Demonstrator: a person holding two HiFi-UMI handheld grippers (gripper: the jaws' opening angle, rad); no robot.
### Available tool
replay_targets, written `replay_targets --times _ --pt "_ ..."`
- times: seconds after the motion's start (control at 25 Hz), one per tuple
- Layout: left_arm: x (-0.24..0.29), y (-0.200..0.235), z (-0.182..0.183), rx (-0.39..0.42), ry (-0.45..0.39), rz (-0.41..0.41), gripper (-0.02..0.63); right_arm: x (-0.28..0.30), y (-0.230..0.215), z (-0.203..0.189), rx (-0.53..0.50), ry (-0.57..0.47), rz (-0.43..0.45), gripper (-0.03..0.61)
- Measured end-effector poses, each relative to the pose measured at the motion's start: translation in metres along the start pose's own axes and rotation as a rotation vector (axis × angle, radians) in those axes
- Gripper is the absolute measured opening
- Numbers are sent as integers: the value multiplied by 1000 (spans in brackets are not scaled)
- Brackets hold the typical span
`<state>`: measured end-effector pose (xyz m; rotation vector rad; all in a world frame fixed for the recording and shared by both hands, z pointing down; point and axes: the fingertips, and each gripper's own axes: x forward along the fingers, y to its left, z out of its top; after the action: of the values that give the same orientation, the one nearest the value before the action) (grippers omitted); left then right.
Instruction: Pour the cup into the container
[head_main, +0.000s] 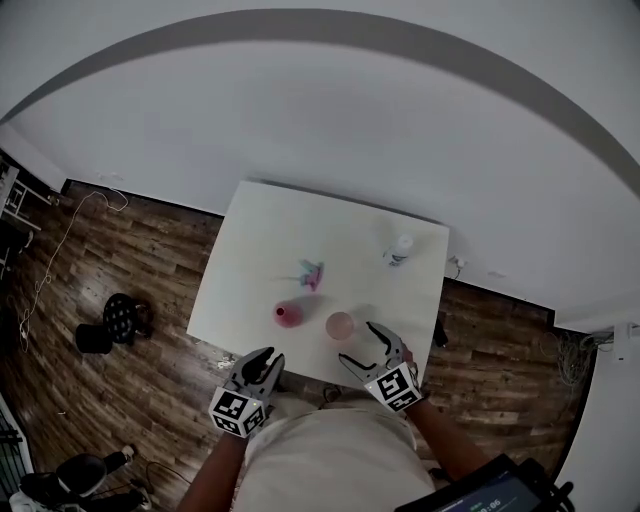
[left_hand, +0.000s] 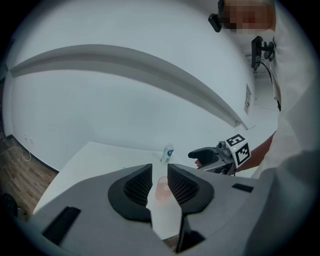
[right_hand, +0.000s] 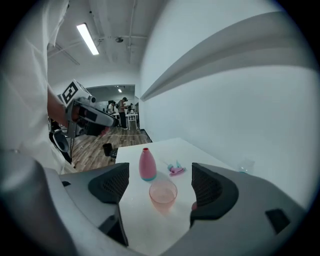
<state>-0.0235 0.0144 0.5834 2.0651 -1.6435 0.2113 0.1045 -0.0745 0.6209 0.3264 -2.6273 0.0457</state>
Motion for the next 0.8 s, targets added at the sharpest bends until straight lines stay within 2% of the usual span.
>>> replay_targets --times 0.24,0.52,0.8 --pt "-5 -5 4 -12 -22 -40 92 -14 -2 23 57 -30 -61 375" --pt "-17 -1 4 -7 -16 -83 93 -23 -2 38 55 -23 -123 374" --pt "-34 12 7 -2 -27 -86 92 -20 5 32 74 2 -163 374"
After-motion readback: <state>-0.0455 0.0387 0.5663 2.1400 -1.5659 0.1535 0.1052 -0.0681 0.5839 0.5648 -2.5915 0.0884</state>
